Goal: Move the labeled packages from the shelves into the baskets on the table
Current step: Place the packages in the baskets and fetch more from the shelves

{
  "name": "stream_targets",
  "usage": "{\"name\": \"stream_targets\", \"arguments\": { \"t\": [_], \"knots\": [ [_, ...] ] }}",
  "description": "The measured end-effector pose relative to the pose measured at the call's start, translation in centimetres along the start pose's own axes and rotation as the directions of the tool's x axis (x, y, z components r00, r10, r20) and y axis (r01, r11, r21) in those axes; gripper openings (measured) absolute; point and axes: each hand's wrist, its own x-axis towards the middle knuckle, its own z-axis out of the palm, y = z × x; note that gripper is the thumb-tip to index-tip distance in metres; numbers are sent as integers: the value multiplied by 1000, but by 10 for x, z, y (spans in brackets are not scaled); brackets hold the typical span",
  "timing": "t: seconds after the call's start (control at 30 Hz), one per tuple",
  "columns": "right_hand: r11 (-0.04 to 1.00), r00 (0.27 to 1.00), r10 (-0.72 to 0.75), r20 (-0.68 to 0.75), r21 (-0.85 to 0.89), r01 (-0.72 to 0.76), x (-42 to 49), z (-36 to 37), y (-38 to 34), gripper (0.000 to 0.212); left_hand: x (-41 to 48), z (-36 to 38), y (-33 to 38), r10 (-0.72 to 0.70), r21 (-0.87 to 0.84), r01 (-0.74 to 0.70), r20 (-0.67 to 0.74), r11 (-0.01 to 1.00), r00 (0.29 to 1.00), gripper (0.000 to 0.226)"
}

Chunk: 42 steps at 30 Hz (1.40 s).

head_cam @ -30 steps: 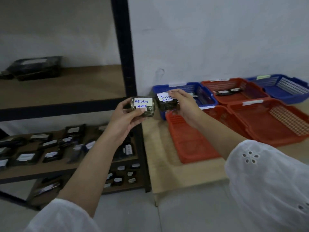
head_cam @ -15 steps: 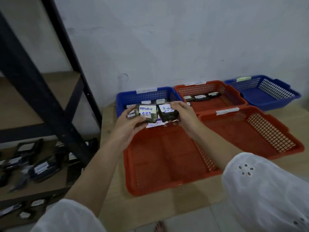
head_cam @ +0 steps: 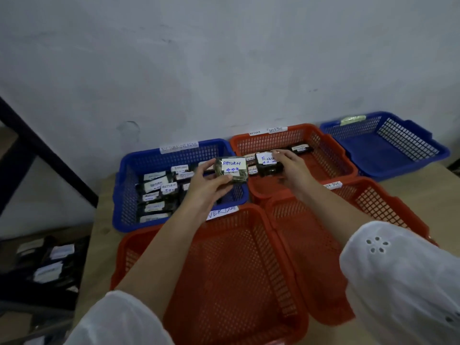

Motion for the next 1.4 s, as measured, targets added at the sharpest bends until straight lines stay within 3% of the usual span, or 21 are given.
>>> {"name": "stream_targets", "arguments": {
  "t": [0.23, 0.5, 0.67, 0.83, 0.9, 0.93, 1.0, 1.07, 1.13, 1.2, 1.27, 1.33, 1.37, 1.4],
  "knots": [
    [987, 986, 161, 29, -5, -161, 97, -37, 22, 28, 45, 49, -25, -16, -37, 11, -110, 999, 994, 51],
    [927, 942, 335, -32, -168, -336, 167, -41, 64, 40, 79, 73, -46, -21, -83, 5, -197, 997, 980, 52],
    [945, 970, 235, -62, -219, -243, 184, -33, 79, 12, 90, 79, -52, -31, -69, 15, -238, 997, 971, 56],
    [795, 979, 152, -135, -571, -203, 194, -39, 80, 39, 96, 92, -57, -39, -16, 36, -246, 999, 968, 55],
    [817, 977, 135, -165, -539, -204, 189, -46, 72, 38, 99, 99, -61, -42, -11, 41, -236, 999, 971, 56],
    [878, 983, 140, -120, -445, -179, 187, -50, 66, 36, 102, 104, -63, -45, -3, 45, -230, 999, 972, 56],
    [959, 967, 224, 124, -207, -196, 173, -62, 49, 40, 108, 113, -68, -43, 29, 50, -216, 998, 975, 54],
    [959, 874, 280, 398, -157, -236, 157, -79, 33, 49, 115, 124, -73, -42, 57, 55, -213, 997, 976, 56],
    [962, 821, 271, 502, -170, -213, 148, -92, 23, 43, 121, 133, -80, -42, 89, 61, -199, 994, 979, 55],
    [965, 829, 256, 497, -185, -186, 145, -99, 20, 31, 124, 140, -85, -26, 182, 56, -164, 982, 986, 53],
    [965, 862, 255, 439, -173, -198, 147, -104, 19, 33, 127, 141, -90, 102, 485, -16, -151, 874, 983, 51],
    [962, 901, 270, 339, -135, -238, 153, -108, 21, 37, 127, 133, -94, 369, 828, -98, -138, 553, 919, 46],
    [957, 917, 285, 278, -130, -258, 157, -111, 23, 38, 126, 128, -94, 488, 907, -94, -132, 411, 863, 44],
    [949, 927, 306, 215, -148, -279, 161, -113, 26, 37, 124, 124, -94, 562, 939, -62, -149, 339, 813, 43]
  ]
}}
